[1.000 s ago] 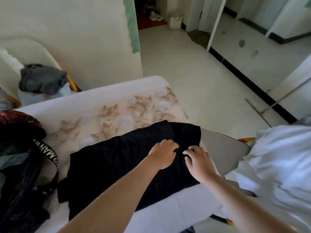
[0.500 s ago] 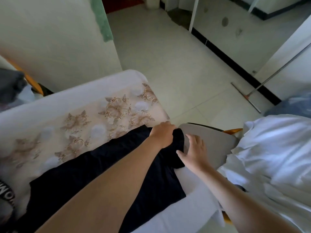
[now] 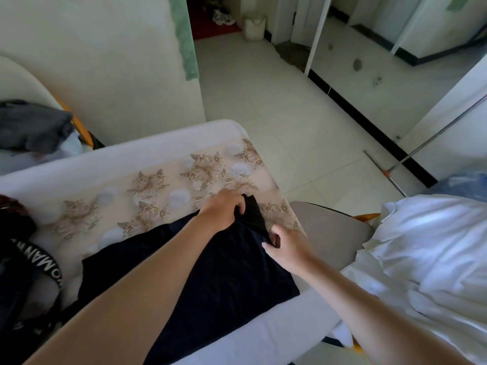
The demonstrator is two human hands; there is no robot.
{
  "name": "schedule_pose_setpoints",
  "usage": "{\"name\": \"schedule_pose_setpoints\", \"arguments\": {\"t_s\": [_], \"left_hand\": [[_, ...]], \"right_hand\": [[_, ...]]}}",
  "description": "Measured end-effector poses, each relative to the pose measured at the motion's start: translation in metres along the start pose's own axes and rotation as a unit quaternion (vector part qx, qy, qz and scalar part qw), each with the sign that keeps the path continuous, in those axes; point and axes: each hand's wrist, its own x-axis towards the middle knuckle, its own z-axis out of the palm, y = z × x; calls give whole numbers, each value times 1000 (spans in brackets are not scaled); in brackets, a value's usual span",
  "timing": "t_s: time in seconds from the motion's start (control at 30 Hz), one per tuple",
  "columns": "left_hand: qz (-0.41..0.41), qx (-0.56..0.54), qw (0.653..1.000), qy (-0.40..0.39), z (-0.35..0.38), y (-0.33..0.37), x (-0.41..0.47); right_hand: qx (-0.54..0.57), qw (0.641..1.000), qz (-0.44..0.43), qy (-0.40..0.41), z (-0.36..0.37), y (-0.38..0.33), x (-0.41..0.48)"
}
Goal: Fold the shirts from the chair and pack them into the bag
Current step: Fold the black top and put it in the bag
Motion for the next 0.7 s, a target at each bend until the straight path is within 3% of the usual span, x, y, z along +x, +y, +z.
{"name": "schedule_pose_setpoints", "arguments": {"t_s": [0.07,0.13,0.23,0.3,0.4,0.5,0.7], "left_hand": [[-29,112,993,-8,4,-7,-10],[-26,140,990,14,15,-7,-18],[72,132,988,31,40,-3,-21],[96,173,980,-7,60,-2,-16],[53,212,974,-67,84,-11,-13],[41,201,977,-56,87,-26,-19],[-46,102,993,22,68,-58,-68]], "right_hand": [[26,992,12,-126,2,-17,-11],[45,985,29,-166,6,-24,-14],[-56,998,2,-38,14,-18,-8],[-160,981,-85,63,23,-8,-1],[-232,955,-183,13,36,12,5],[-270,943,-188,-57,41,24,8],[-290,936,-201,-7,33,-23,22]]}}
